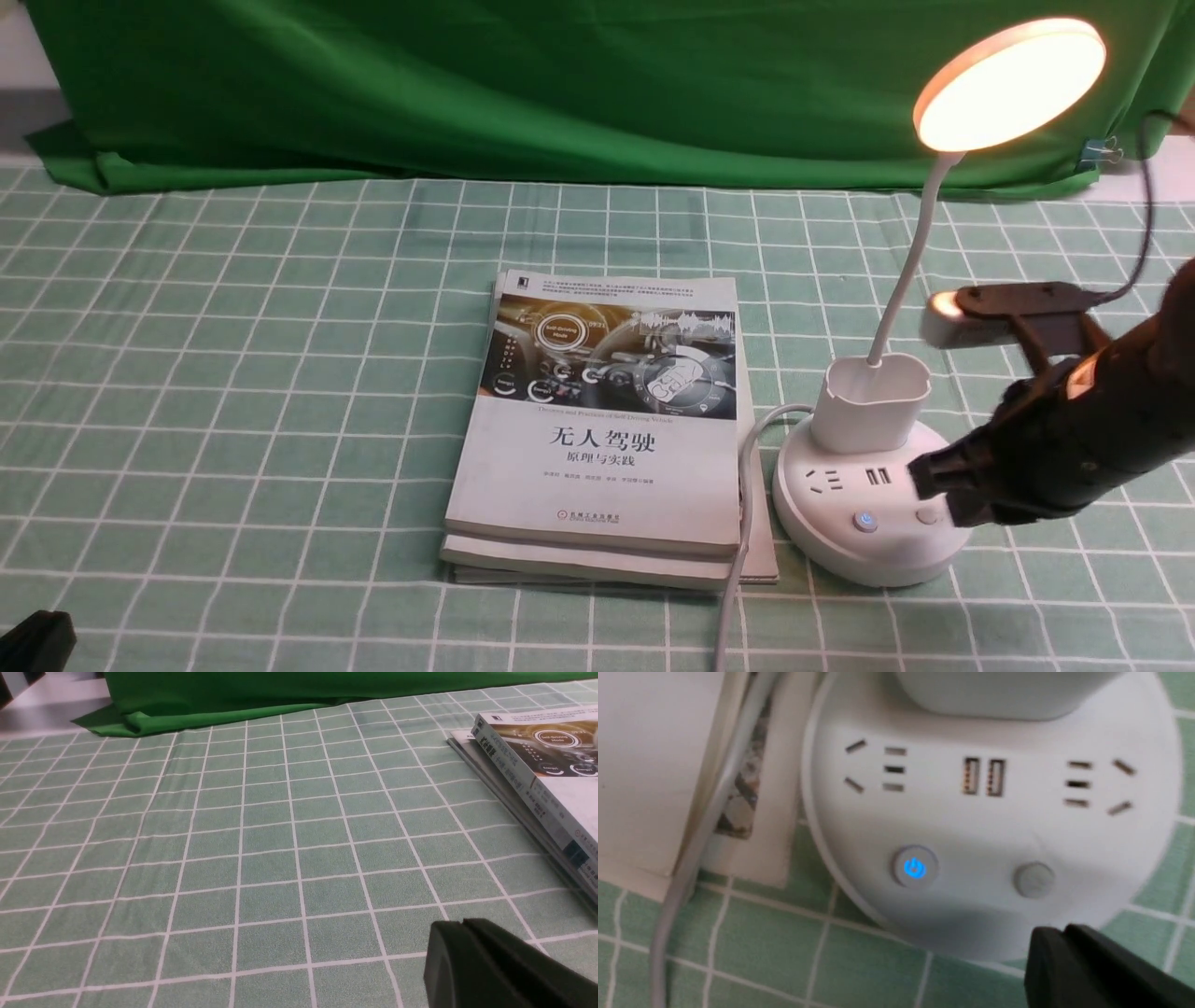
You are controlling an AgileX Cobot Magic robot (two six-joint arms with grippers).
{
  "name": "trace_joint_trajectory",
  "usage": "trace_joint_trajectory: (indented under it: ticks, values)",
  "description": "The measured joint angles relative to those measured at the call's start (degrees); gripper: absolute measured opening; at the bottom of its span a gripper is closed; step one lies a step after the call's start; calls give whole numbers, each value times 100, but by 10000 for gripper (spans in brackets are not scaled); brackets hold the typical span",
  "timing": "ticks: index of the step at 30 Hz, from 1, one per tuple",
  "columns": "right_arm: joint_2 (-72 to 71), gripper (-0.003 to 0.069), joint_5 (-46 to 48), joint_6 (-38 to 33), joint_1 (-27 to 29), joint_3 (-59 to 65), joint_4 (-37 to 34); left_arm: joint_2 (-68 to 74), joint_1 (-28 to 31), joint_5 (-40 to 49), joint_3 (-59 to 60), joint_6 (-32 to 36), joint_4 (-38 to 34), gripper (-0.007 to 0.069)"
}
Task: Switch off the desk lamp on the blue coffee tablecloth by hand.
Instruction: 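Press the power button on the lamp base to turn the lamp off with the right gripper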
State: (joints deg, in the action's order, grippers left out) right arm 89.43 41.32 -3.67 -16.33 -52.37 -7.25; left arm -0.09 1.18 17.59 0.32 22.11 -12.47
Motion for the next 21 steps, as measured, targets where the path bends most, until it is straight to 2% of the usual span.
trace_joint_trajectory:
  ticks: [21]
  values:
    - [821,31,-86,-71,-23,-414,25,0,0,0,0,0,0,0]
